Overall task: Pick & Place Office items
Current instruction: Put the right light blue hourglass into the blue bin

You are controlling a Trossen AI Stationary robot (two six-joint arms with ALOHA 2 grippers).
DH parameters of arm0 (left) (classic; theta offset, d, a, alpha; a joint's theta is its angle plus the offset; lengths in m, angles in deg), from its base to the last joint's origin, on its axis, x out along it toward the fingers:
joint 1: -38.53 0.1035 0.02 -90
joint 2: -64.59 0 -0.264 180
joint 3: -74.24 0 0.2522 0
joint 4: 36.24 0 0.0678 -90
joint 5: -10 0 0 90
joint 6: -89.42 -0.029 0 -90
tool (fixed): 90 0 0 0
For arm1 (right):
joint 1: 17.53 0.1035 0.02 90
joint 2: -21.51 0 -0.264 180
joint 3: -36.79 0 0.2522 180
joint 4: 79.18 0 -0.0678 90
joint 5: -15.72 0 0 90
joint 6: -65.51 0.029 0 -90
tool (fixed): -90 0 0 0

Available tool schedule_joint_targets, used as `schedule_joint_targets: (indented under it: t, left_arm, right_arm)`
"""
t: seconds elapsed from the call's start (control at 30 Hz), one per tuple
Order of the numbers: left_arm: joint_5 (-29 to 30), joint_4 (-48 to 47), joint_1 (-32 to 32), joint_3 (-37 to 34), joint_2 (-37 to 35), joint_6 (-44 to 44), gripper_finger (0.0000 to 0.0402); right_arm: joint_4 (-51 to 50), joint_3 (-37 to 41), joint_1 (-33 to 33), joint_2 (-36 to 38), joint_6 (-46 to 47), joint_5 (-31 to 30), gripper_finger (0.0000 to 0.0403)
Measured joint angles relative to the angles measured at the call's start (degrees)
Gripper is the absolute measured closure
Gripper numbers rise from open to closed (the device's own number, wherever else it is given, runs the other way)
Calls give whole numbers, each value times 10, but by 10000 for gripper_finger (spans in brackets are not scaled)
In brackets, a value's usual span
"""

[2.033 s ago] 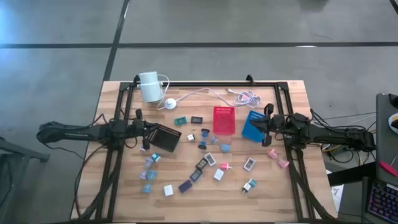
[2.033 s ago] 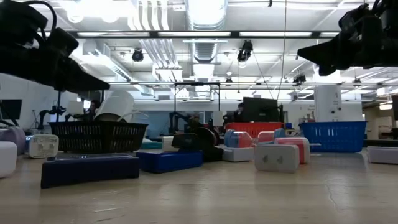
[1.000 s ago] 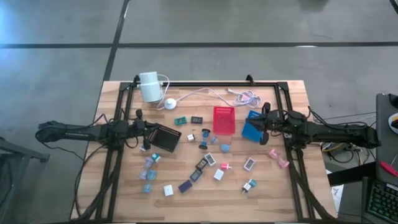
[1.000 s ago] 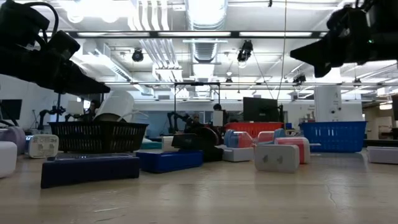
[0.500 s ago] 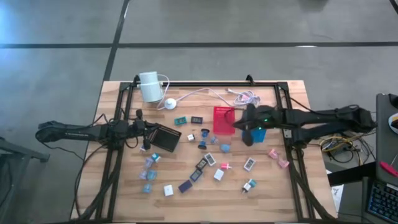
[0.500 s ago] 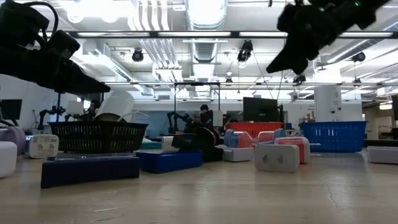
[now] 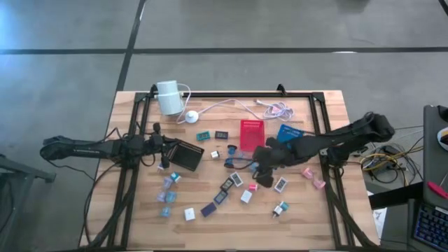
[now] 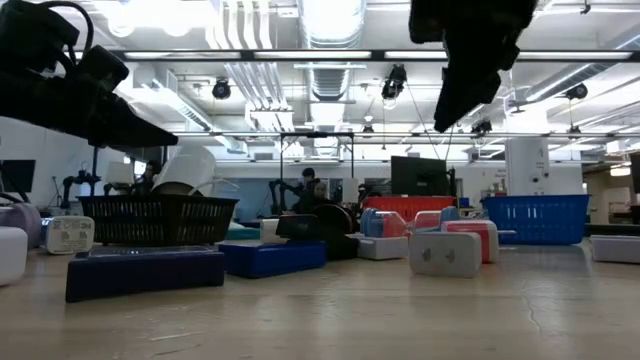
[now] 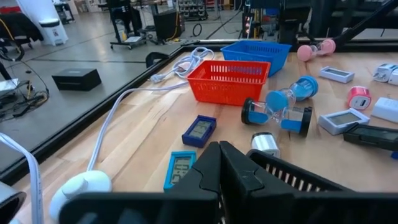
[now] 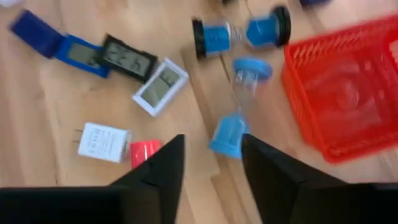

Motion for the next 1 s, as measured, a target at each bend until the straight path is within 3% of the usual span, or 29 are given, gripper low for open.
schedule_joint_targets:
  t: [0.2, 0.4, 0.7, 1.0]
  left_arm:
    - [-2, 0, 0, -2, 0, 16, 396]
    - [-4, -5, 0, -2, 0, 27, 396]
    - [-4, -13, 0, -2, 0, 30, 396]
    - [-4, -13, 0, -2, 0, 38, 396]
  right_arm:
    - [-111, -100, 4, -102, 78, -23, 152]
    - [-172, -156, 4, -182, 94, -33, 108]
    - [-176, -136, -1, -217, 108, -40, 85]
    - [-137, -100, -13, -214, 128, -30, 90]
